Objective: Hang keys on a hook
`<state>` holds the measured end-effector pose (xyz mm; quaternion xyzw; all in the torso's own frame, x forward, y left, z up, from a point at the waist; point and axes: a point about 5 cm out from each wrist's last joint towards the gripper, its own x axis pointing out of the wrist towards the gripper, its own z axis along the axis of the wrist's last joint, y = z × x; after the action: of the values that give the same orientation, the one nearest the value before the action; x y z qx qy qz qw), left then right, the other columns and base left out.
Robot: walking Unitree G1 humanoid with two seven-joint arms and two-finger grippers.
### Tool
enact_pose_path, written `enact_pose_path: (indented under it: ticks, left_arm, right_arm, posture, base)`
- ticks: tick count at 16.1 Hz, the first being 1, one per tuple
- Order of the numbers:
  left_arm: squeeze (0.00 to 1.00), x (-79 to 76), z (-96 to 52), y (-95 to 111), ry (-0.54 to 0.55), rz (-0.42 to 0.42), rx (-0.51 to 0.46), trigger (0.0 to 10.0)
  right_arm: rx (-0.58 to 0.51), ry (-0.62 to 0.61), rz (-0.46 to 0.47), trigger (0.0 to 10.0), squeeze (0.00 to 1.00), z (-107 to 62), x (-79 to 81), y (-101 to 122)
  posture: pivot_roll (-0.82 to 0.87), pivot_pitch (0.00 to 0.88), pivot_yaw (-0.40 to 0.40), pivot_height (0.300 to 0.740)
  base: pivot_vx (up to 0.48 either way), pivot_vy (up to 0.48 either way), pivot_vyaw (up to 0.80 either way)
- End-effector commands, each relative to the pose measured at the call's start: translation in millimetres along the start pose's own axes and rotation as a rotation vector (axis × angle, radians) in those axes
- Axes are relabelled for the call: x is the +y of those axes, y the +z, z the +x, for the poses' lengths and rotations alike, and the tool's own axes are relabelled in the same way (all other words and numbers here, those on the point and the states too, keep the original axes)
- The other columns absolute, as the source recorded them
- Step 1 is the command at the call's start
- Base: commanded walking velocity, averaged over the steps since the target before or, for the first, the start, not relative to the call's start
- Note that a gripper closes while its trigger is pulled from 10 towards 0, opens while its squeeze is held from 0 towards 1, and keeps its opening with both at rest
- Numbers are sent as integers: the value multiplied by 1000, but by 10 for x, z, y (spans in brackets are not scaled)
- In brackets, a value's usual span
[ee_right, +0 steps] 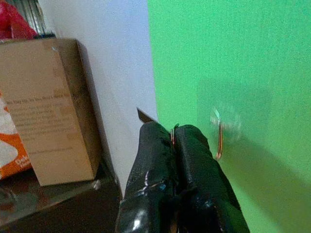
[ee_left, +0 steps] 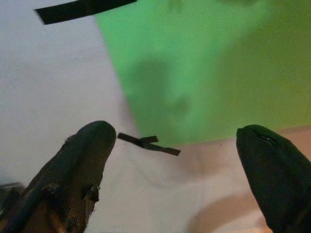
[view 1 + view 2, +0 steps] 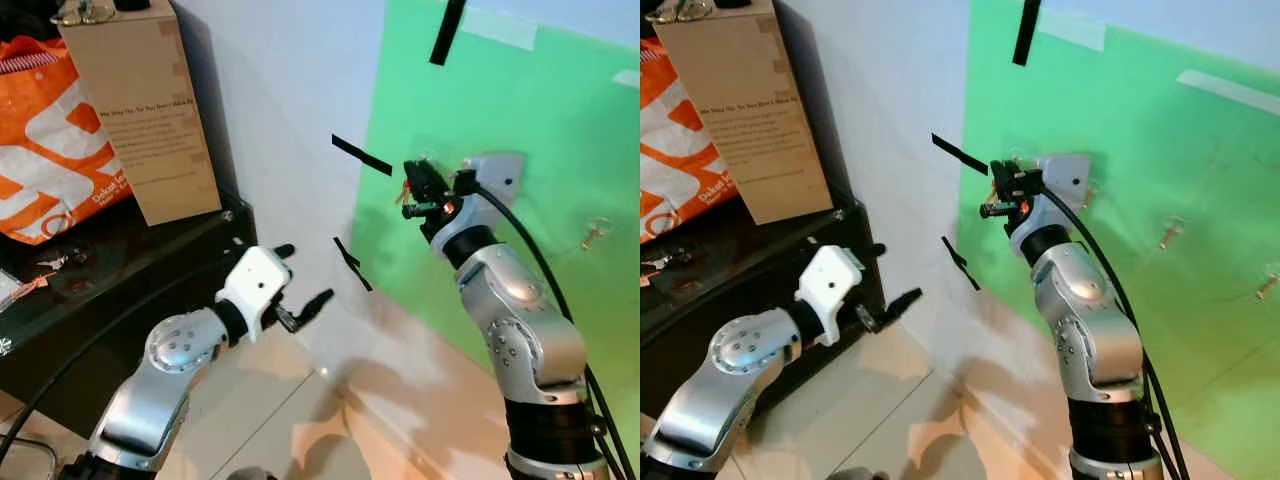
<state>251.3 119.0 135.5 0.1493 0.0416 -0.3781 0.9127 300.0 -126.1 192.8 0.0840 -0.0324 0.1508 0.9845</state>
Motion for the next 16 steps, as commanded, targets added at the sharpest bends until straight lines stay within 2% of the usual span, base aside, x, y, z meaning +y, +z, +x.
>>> enact_pose_path:
  ticks: [1, 7, 16]
  left_arm:
    - [0, 6, 3, 68, -9, 13, -13, 10000]
    - [0, -56, -3, 46, -23, 7, -7, 10000]
    - [0, -49, -23, 58, -12, 12, -2, 10000]
  right_arm:
    - [-8, 3, 0, 10000, 0, 33, 8, 50]
    - [11, 30, -24, 10000, 0, 87, 39, 50]
    - [-9, 56, -11, 10000, 0, 253, 100, 81]
  posture:
    - [42, 0, -13, 740]
    - [38, 0, -36, 740]
    - [58, 0, -44, 740]
  base:
    - [0, 0, 0]
    - [0, 0, 0]
    - [0, 0, 0]
